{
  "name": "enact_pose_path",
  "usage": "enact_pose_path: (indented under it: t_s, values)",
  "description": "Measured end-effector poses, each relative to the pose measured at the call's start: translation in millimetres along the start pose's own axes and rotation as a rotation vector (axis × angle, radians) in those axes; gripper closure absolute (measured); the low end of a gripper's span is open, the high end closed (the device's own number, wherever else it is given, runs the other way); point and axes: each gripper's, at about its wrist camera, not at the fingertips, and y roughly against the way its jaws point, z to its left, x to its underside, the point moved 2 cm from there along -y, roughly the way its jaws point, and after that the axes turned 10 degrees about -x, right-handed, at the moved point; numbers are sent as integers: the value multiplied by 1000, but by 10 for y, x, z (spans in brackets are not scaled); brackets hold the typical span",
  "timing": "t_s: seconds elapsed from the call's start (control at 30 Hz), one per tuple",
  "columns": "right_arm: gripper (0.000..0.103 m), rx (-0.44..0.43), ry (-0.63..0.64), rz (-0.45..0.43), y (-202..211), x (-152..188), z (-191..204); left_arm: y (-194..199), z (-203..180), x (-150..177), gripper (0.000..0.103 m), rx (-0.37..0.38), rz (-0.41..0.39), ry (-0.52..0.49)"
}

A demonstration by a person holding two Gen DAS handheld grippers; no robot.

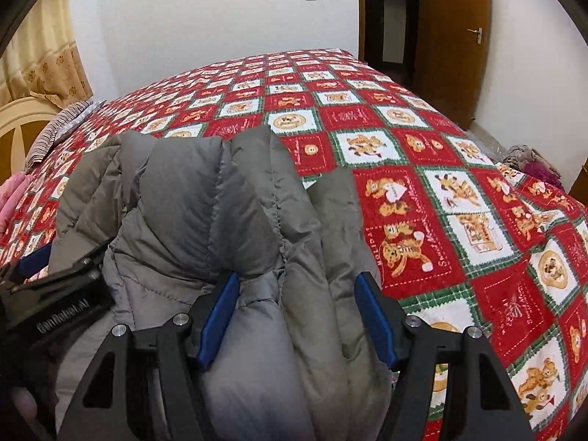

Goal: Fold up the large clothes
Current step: 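Press the folded jacket bundle flat with both grippers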

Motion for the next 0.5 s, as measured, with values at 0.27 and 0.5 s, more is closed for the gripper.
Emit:
enact_pose_path:
  t_s: [0.27,0.5]
  values:
    - [34,-7,-1,13,-155,66,-19,-74,-38,67,0,2,4,9]
    - [31,-18,-16,9,-221,133,-51,-91,-43,89,0,-3,2,5]
